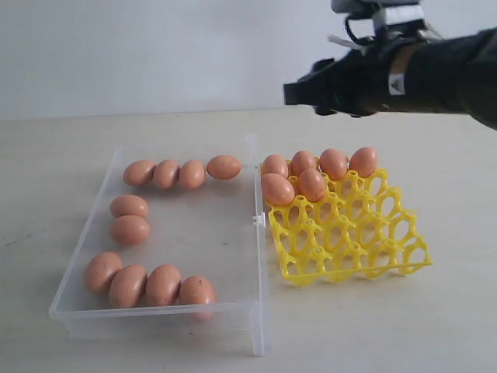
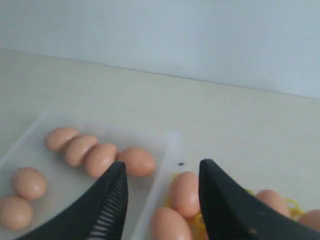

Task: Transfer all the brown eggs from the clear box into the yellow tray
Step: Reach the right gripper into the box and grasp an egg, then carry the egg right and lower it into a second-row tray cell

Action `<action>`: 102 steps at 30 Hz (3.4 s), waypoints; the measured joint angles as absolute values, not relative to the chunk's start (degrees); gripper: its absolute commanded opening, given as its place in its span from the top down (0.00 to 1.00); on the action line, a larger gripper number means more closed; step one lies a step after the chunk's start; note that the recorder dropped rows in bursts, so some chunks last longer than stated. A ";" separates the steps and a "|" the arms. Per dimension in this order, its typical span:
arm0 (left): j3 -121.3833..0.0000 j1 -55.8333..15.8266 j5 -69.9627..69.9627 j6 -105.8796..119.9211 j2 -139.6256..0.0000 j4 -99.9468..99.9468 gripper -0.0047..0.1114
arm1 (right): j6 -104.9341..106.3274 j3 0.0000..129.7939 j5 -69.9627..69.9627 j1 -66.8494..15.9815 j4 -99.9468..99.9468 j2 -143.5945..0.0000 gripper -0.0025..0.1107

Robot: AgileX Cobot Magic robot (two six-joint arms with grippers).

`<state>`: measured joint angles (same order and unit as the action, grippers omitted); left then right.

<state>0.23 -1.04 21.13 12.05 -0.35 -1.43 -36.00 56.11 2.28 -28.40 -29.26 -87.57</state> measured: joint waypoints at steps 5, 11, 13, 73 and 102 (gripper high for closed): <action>0.23 -1.04 21.13 12.05 -0.35 -1.43 0.96 | -24.73 68.14 10.60 -42.06 -16.91 -95.55 0.59; 0.23 -1.04 21.13 12.05 -0.35 -1.43 0.96 | 0.54 86.96 36.84 -44.87 5.68 -113.20 0.59; 0.23 -1.04 21.13 12.05 -0.35 -1.43 0.96 | 4.41 94.16 45.59 -45.36 8.50 -118.66 0.59; 0.23 -1.04 21.13 12.05 -0.35 -1.43 0.96 | 8.40 141.83 64.47 -48.43 9.55 -153.71 0.74; 0.23 -1.04 21.13 12.05 -0.35 -1.43 0.96 | 2.35 72.27 10.88 -34.09 5.86 -106.11 0.98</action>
<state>0.23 -1.04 21.13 12.05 -0.35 -1.43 2.35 72.27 10.88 -34.09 5.86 -106.11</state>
